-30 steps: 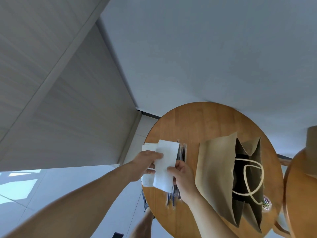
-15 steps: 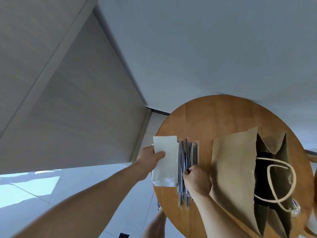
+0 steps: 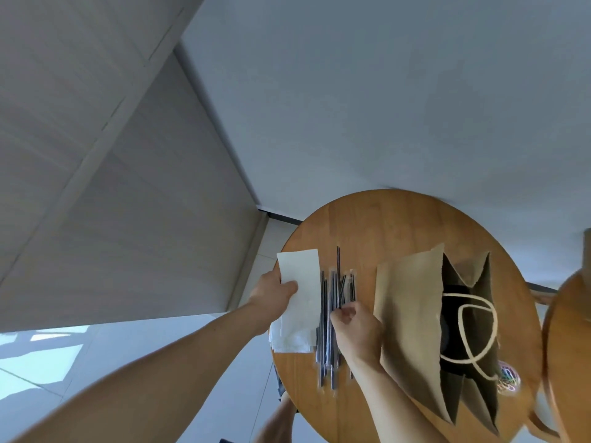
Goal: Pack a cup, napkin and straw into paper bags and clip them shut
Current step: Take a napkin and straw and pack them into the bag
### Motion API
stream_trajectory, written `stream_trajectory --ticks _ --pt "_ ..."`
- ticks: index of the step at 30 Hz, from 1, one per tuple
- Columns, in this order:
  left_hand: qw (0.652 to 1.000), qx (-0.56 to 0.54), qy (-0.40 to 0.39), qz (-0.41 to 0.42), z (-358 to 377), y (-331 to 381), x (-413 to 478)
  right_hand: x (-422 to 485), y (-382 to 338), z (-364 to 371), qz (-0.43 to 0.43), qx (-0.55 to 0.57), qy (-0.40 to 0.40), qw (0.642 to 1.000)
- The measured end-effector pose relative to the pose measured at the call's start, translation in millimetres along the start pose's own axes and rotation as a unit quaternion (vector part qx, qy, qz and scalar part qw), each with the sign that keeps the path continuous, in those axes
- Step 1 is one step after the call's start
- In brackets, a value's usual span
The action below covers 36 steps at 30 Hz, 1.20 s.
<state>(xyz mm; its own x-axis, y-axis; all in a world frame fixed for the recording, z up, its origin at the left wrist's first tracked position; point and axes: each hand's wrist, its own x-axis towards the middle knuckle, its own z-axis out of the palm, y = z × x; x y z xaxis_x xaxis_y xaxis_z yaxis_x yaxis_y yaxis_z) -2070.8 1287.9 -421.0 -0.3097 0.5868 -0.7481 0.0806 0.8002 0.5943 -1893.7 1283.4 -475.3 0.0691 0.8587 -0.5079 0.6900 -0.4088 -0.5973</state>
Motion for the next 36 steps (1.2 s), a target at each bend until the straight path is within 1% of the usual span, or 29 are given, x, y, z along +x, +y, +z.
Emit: stream_trajectory --ticks 3,6,9,11,15,17,19,20,23,27,32,36 --pt "1.000 -0.006 0.005 0.029 1.1 18.8 -8.8 -13.5 -26.4 -15.3 -0.068 0.076 -0.027 0.994" --pt "0.996 -0.066 -0.015 0.049 2.0 43.5 -21.5 -23.3 -49.7 -31.2 -0.120 0.078 -0.050 0.988" --pt "0.990 -0.104 -0.041 0.086 1.5 64.2 -33.7 -26.4 -67.2 -49.9 -0.132 0.086 -0.050 0.986" --pt "0.985 -0.108 -0.054 0.123 -0.7 74.6 -43.1 -29.9 -76.7 -64.0 -0.138 0.103 -0.047 0.984" --pt "0.979 -0.101 -0.045 0.172 -8.0 101.7 -62.3 -37.1 -98.4 -95.2 -0.156 0.134 -0.051 0.977" --pt "0.975 -0.120 -0.045 0.182 -13.2 120.3 -69.8 -36.8 -114.1 -115.7 -0.159 0.152 -0.030 0.975" --pt "0.968 -0.152 -0.067 0.191 -18.5 140.6 -78.2 -32.8 -133.5 -140.7 -0.173 0.172 0.005 0.970" --pt "0.963 -0.159 -0.081 0.200 -20.4 150.1 -82.7 -31.4 -143.2 -153.4 -0.177 0.186 0.006 0.966" --pt "0.956 -0.150 -0.110 0.226 -19.3 172.0 -97.1 -29.7 -160.7 -180.7 -0.190 0.218 -0.039 0.957" --pt "0.953 -0.146 -0.124 0.234 -10.8 182.9 -113.1 -34.7 -162.1 -194.8 -0.202 0.215 -0.075 0.953" --pt "0.957 -0.112 -0.116 0.240 -3.5 197.5 -129.9 -37.4 -164.3 -212.6 -0.233 0.202 -0.062 0.949" --pt "0.953 -0.104 -0.136 0.248 1.3 211.9 -140.6 -37.4 -168.6 -231.6 -0.253 0.190 -0.076 0.946"
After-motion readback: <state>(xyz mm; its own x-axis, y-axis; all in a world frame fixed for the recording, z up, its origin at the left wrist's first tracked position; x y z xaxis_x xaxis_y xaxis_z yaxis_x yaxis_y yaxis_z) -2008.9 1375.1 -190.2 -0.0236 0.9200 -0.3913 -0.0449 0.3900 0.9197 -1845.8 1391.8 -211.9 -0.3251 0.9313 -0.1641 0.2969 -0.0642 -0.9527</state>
